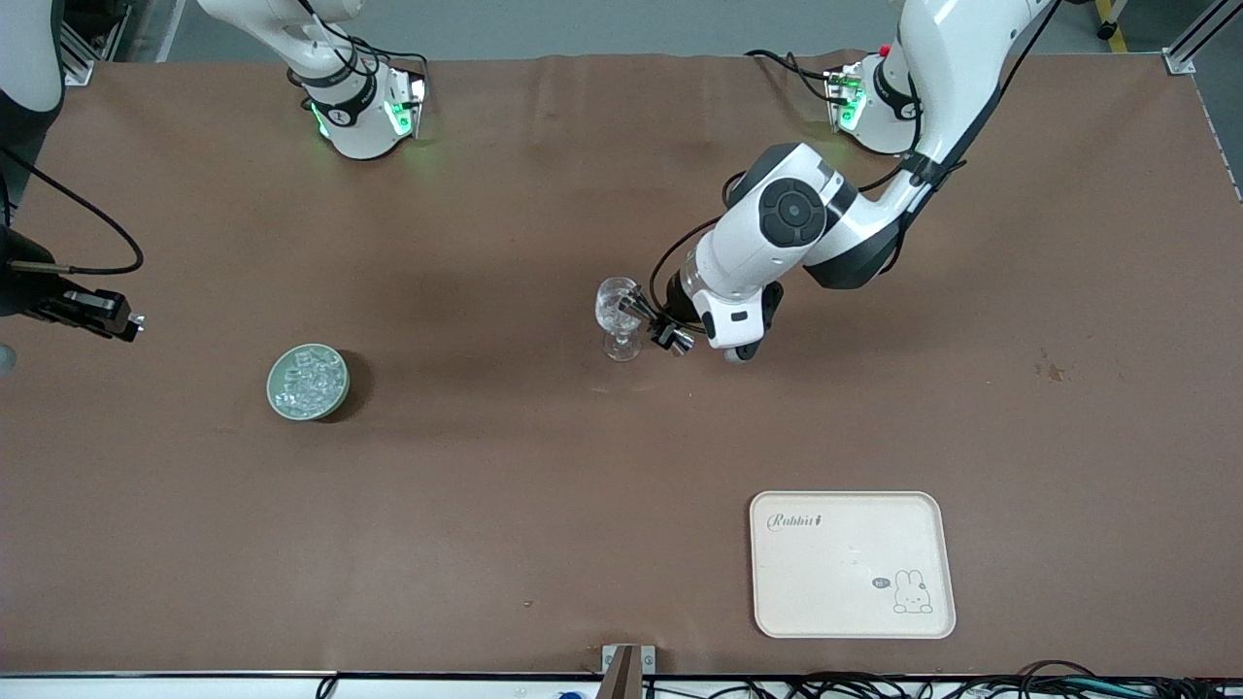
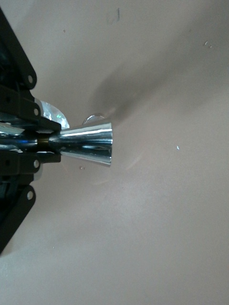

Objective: Pour wine and add ice with both arms
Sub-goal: 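Tilt the jigger over the wine glass rim with the left gripper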

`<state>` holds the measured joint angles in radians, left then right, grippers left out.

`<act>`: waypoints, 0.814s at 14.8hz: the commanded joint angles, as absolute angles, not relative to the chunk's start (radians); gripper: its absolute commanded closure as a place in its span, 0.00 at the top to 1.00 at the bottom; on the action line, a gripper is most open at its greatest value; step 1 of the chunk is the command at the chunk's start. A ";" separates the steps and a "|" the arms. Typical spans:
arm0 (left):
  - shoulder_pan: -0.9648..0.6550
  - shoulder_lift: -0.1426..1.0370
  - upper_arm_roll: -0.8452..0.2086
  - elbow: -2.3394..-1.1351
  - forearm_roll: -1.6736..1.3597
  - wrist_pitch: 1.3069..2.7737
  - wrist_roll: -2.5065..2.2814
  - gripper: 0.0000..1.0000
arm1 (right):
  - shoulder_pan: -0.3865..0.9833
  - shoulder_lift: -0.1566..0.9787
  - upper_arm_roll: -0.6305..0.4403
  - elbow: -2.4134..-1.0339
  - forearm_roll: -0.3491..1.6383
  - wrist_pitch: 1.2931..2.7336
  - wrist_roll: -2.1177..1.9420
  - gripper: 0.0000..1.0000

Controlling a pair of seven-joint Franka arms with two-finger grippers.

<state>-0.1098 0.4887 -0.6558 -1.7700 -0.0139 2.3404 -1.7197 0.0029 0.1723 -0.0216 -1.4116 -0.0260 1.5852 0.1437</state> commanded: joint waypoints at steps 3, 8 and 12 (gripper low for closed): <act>-0.117 0.486 -0.669 -1.763 0.052 2.324 -1.789 0.01 | 0.000 0.164 -0.017 -1.420 -0.020 1.591 0.132 0.04; -0.095 0.468 -0.672 -1.759 -0.073 2.295 -1.757 0.01 | 0.000 0.164 -0.017 -1.420 -0.020 1.591 0.133 0.04; -0.095 0.423 -0.597 -1.766 -0.335 2.248 -1.548 0.01 | 0.009 0.164 -0.014 -1.420 -0.020 1.591 0.146 0.04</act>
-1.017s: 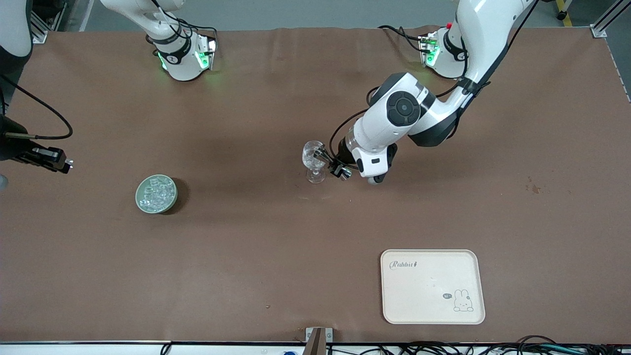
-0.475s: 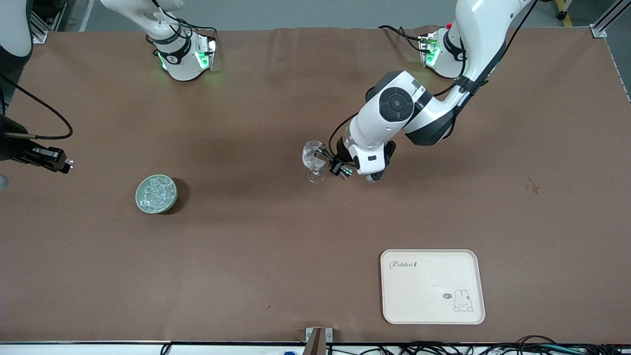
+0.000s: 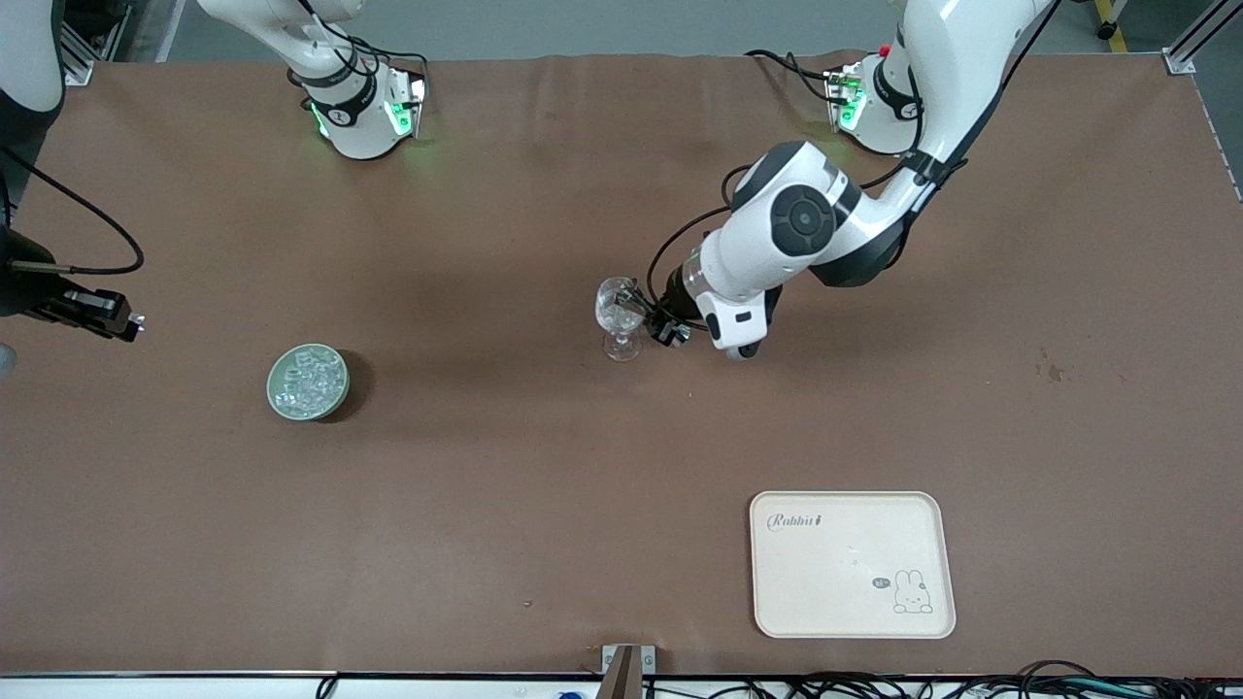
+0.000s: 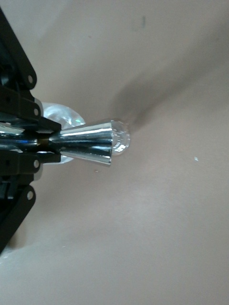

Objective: Pour wine and add ice with both arms
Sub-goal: 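Tilt the jigger over the wine glass rim with the left gripper, then withdraw the jigger from the glass while the right gripper carries ice over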

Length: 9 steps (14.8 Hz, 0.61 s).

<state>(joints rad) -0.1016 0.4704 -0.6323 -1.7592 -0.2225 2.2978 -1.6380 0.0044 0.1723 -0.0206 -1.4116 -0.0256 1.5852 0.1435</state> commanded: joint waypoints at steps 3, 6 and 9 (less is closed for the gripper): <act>-0.098 0.382 -0.511 -1.767 -0.553 2.183 -1.403 0.01 | 0.060 0.166 -0.015 -1.419 -0.020 1.591 0.208 0.04; -0.107 0.367 -0.418 -1.763 -0.704 2.138 -1.313 0.01 | 0.149 0.167 -0.015 -1.419 -0.020 1.592 0.343 0.04; -0.107 0.368 -0.329 -1.759 -0.799 2.126 -1.244 0.01 | 0.253 0.178 -0.015 -1.419 -0.023 1.614 0.480 0.04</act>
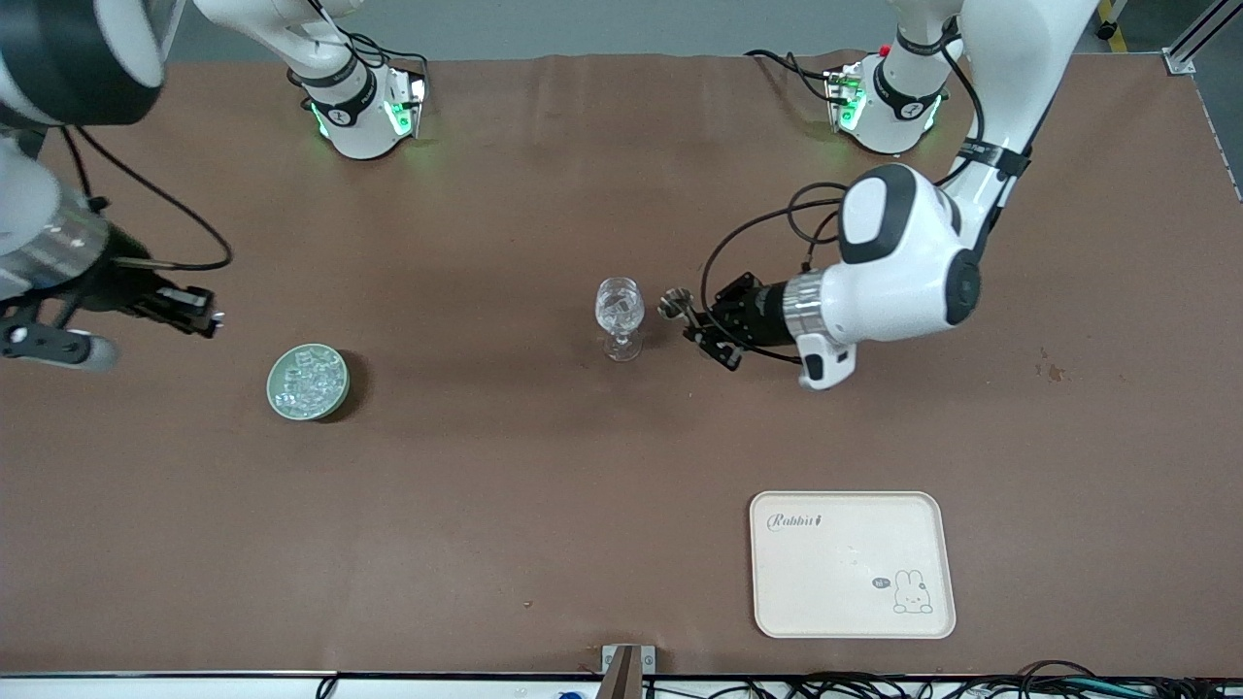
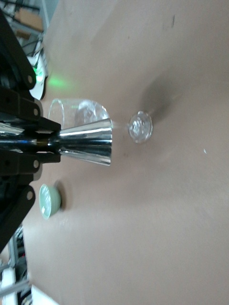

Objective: Pour wine and add ice with both arms
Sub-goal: 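Withdraw the jigger from the glass while the right gripper carries ice over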

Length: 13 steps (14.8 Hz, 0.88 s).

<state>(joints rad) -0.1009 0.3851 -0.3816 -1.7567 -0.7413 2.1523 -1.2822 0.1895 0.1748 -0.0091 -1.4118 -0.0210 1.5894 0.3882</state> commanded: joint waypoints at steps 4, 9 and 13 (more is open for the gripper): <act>-0.118 0.426 -0.151 -1.677 -0.974 2.114 -1.238 0.01 | 0.415 0.236 -0.017 -1.417 0.001 1.669 0.687 0.04; -0.117 0.619 0.006 -1.479 -1.150 1.985 -1.233 0.01 | 0.583 0.336 -0.017 -1.417 0.006 1.816 0.906 0.04; -0.117 0.796 0.052 -1.287 -1.248 1.979 -1.223 0.01 | 0.725 0.425 -0.018 -1.417 0.002 1.911 1.083 0.04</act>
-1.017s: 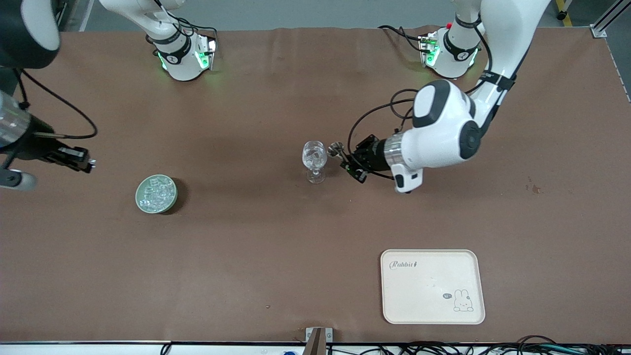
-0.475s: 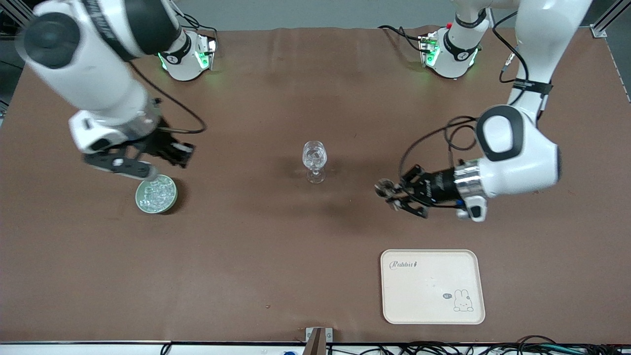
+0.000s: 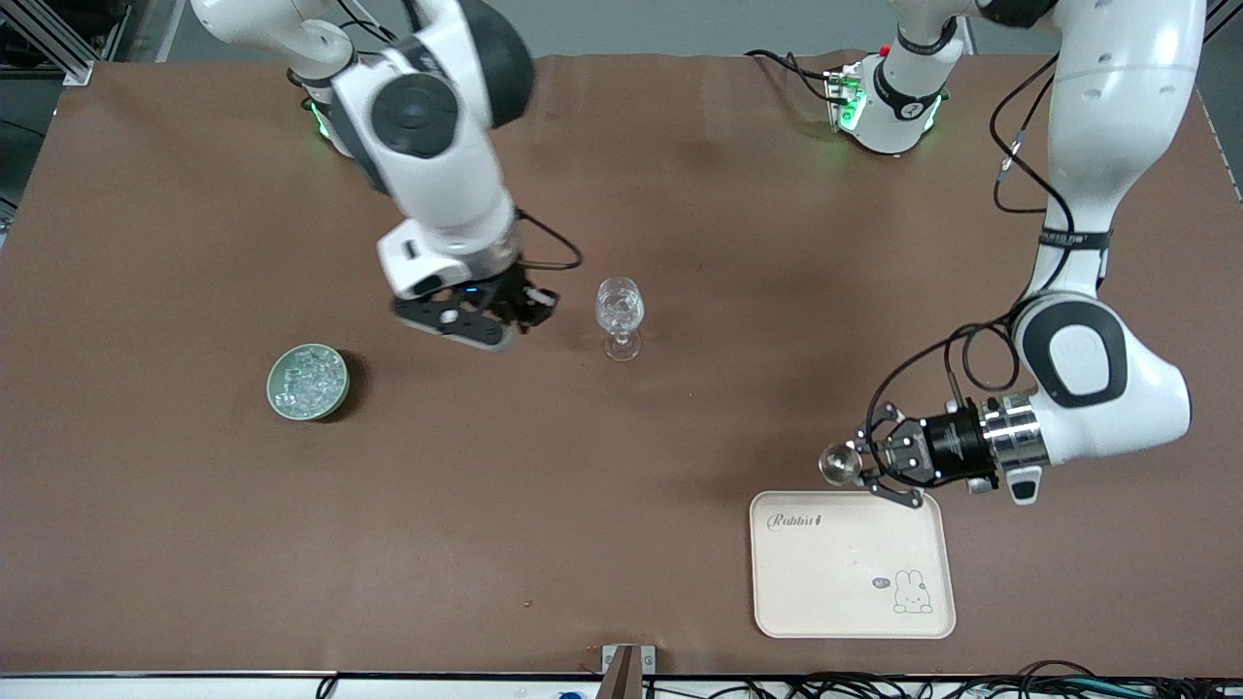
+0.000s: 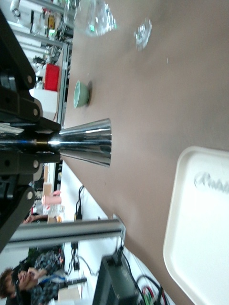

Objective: Pour wine and add ice with both arms
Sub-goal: 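Drop the ice into the glass while the left gripper lowers the jigger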

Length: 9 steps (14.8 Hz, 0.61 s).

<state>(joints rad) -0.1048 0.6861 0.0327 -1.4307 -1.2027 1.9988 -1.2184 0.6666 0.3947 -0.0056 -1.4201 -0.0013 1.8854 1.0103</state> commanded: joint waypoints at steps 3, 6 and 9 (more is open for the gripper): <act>-0.118 0.870 0.087 -1.243 -1.356 2.054 -1.136 0.01 | 0.787 0.456 -0.017 -1.405 0.008 1.919 1.161 0.04; -0.124 0.926 0.087 -1.236 -1.448 2.152 -1.062 0.01 | 0.822 0.462 -0.018 -1.407 0.012 1.917 1.186 0.04; -0.130 0.985 0.089 -1.209 -1.505 2.177 -1.020 0.01 | 0.831 0.494 -0.017 -1.405 0.006 1.919 1.189 0.04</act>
